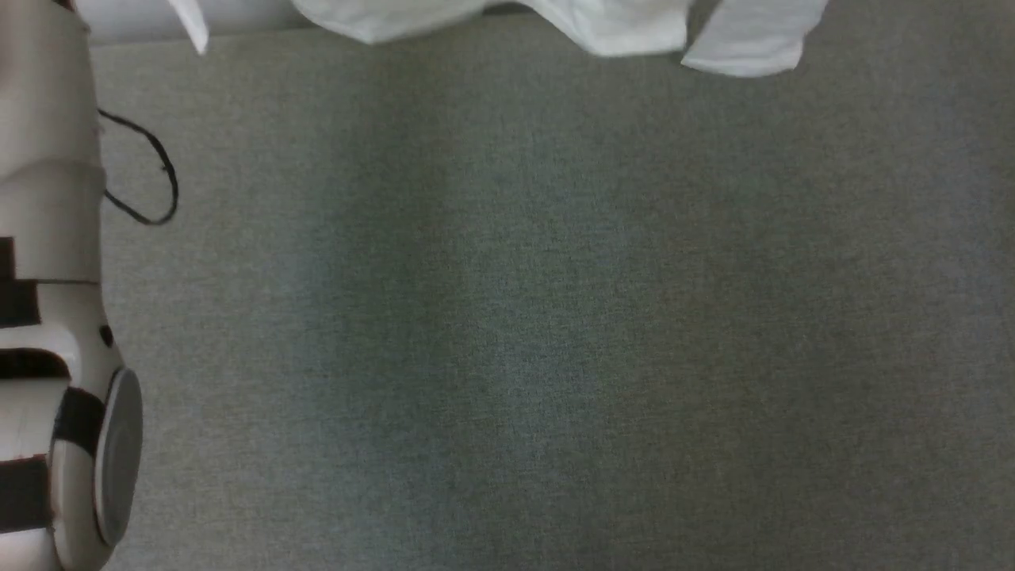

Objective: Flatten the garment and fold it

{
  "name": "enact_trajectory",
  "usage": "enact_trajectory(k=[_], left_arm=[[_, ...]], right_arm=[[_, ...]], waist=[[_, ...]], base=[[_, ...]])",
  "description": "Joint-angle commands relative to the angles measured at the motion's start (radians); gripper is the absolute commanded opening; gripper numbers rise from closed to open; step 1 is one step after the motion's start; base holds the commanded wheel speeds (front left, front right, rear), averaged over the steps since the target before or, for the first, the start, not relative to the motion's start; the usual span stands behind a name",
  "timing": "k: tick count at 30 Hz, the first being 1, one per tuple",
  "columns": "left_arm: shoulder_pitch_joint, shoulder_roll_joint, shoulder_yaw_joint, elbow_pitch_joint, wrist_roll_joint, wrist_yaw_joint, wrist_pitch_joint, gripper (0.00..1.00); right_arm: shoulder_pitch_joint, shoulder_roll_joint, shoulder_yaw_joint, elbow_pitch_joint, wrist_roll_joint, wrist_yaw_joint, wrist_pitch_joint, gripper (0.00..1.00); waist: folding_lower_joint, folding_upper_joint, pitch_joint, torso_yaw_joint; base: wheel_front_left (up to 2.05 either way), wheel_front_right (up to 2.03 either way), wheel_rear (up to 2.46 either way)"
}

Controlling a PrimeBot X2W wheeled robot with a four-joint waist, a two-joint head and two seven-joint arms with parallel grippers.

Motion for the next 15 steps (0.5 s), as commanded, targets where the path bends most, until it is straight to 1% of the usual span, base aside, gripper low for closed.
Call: enact_trajectory(k=[1, 6, 9, 12, 15], left_arm=[[0.003, 0.002, 0.005, 0.014, -0.002, -0.001, -0.009, 0.00], [0.050, -0.020, 0.006, 0.168, -0.017, 0.004, -0.044, 0.00], [0.087, -0.040, 0.003, 0.246, -0.025, 0.001, -0.062, 0.00], [0.131, -0.051, 0.005, 0.305, -0.033, -0.002, -0.078, 0.00], [0.202, -0.060, 0.017, 0.336, -0.050, -0.011, -0.088, 0.00]], right_arm=[[-0.010, 0.003, 0.005, 0.015, 0.008, -0.002, -0.011, 0.00], [-0.002, 0.041, 0.121, 0.165, 0.048, -0.002, -0.098, 0.00], [0.022, 0.065, 0.185, 0.252, 0.077, -0.002, -0.127, 0.00], [0.057, 0.086, 0.239, 0.313, 0.113, -0.002, -0.162, 0.00], [0.121, 0.094, 0.288, 0.348, 0.153, -0.002, -0.197, 0.00]], waist=[[-0.0003, -0.0001, 0.041, -0.006], [-0.0003, -0.0001, 0.068, 0.003], [-0.0003, -0.0001, 0.075, 0.011], [-0.0003, -0.0001, 0.068, 0.014], [-0.0003, -0.0001, 0.032, 0.018]], base=[[0.00, 0.00, 0.00], [0.00, 0.00, 0.00], [0.00, 0.00, 0.00], [0.00, 0.00, 0.00], [0.00, 0.00, 0.00]])
